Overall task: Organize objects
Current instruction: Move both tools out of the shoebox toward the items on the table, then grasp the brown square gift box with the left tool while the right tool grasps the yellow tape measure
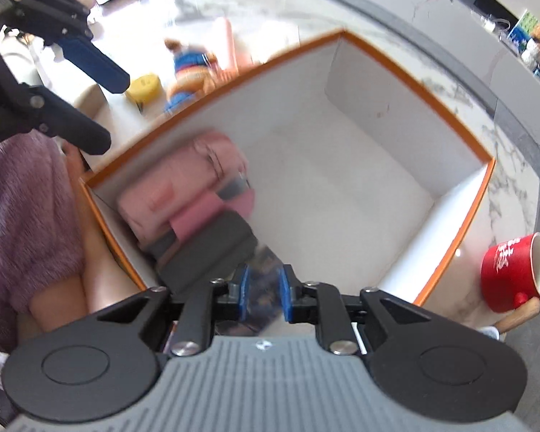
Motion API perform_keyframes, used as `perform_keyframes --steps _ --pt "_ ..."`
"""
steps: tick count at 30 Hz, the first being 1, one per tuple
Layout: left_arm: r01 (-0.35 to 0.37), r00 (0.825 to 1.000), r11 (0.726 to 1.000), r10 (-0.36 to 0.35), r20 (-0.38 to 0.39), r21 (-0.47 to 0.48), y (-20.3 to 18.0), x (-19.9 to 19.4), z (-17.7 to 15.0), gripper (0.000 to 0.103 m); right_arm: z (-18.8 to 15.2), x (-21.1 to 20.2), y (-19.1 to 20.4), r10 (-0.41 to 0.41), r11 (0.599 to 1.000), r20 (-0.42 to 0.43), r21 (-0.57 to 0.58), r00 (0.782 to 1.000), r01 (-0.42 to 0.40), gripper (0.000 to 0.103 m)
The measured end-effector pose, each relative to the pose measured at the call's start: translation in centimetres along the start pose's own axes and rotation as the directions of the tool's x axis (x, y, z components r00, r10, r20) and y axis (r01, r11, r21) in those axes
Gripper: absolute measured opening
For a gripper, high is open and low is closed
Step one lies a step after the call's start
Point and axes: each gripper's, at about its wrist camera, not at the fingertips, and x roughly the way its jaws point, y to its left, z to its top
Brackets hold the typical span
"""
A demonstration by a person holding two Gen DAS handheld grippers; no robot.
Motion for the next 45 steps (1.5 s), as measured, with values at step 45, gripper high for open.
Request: perform_keyframes --steps 45 --pt "-0.245 0.954 0.884 0.147 -0.260 -0.398 15.6 0.0 -9.6 0.076 20.2 25.5 11.7 0.124 0.870 -0.116 -0.465 0.985 -0.165 0.059"
